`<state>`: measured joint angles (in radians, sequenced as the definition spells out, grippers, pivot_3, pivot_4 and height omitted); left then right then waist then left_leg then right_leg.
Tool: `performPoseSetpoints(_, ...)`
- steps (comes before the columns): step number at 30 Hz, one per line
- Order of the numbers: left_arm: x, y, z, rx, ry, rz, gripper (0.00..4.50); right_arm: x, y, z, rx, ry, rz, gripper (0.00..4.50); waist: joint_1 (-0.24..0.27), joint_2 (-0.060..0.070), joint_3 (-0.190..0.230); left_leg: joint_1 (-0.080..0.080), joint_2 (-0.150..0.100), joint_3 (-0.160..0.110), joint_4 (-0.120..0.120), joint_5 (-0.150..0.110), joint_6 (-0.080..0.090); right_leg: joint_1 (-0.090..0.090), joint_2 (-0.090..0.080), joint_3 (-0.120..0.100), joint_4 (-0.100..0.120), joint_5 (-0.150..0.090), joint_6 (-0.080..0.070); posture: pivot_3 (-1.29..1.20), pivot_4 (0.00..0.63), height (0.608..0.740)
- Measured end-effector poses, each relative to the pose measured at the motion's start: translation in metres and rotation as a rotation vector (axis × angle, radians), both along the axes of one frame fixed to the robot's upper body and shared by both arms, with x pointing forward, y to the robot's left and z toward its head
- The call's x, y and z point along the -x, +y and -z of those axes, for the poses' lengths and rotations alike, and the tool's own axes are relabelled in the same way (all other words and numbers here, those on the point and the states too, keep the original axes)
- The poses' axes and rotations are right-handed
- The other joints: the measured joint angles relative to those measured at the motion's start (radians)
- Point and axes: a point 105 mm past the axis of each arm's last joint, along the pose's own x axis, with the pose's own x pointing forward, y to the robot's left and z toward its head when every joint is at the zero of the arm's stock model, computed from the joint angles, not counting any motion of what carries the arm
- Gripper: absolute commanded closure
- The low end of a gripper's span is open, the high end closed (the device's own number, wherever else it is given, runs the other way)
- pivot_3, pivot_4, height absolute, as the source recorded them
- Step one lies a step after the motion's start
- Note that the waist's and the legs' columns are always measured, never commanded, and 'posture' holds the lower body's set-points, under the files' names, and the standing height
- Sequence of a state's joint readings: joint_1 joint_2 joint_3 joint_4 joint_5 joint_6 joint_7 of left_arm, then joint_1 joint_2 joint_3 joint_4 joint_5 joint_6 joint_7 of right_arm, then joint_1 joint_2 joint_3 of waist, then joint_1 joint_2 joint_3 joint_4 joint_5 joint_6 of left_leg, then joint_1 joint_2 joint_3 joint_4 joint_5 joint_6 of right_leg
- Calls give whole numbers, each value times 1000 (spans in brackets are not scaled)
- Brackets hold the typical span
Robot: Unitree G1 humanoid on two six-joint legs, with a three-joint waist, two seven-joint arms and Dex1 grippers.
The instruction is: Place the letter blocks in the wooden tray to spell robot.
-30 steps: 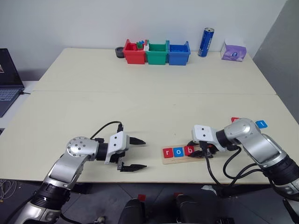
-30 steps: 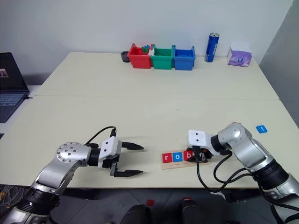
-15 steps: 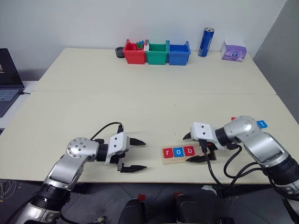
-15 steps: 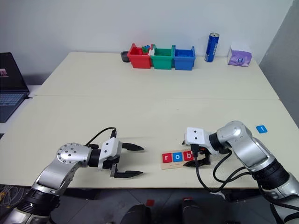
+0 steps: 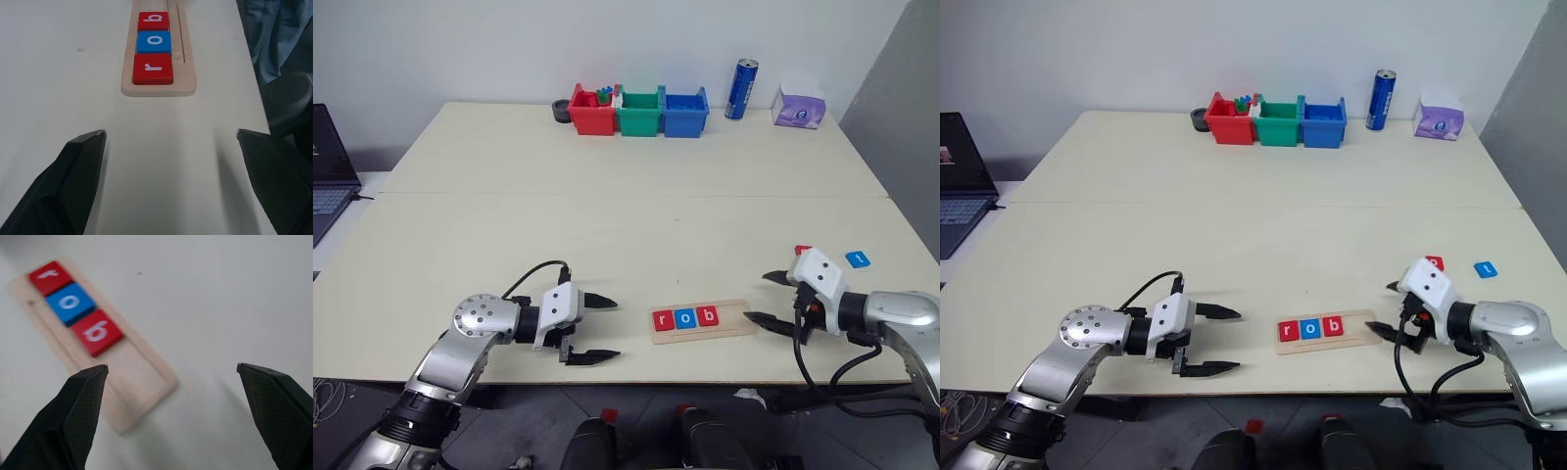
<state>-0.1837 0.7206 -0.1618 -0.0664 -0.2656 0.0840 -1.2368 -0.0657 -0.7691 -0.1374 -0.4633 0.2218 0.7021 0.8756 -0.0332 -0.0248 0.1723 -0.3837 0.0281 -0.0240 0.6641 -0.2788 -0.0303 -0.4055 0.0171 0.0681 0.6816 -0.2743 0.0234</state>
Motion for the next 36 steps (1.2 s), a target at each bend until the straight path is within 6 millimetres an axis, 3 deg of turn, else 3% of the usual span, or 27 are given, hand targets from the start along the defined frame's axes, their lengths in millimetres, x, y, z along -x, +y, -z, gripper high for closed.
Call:
performPoseSetpoints(5, -3, 2, 0, -5, -5, 2, 0, -12, -13, 11, 100, -65, 79, 22, 1, 0, 0, 0, 0, 2, 0, 0, 0, 0, 0, 0, -1, 0, 0, 0, 150, 740)
performPoseSetpoints(11, -4, 1, -3, -5, -20, 15, 0, 2, -27, 32, 213, 3, 57, 22, 3, 0, 0, -1, 0, 1, 0, 0, 0, 0, 0, 0, -1, 0, 0, 0, 150, 740)
performPoseSetpoints(17, -4, 1, -3, -5, -20, 15, 0, 14, -17, 35, 198, 40, 0, 22, 3, 0, 0, -1, 0, 1, 0, 0, 0, 0, 0, 0, -1, 0, 0, 0, 150, 740)
performPoseSetpoints(29, -5, 2, -1, -11, -17, 10, 0, 19, -3, 38, 168, 74, -44, 22, 3, 0, 0, -1, 0, 1, 0, 0, 0, 0, 0, 0, -1, 0, 0, 0, 150, 740)
performPoseSetpoints(36, -5, 2, -1, -11, -19, 11, 0, 19, -5, 38, 183, 79, -41, 22, 3, 0, 0, -1, 0, 1, 0, 0, 0, 0, 0, 0, -1, 0, 0, 0, 150, 740)
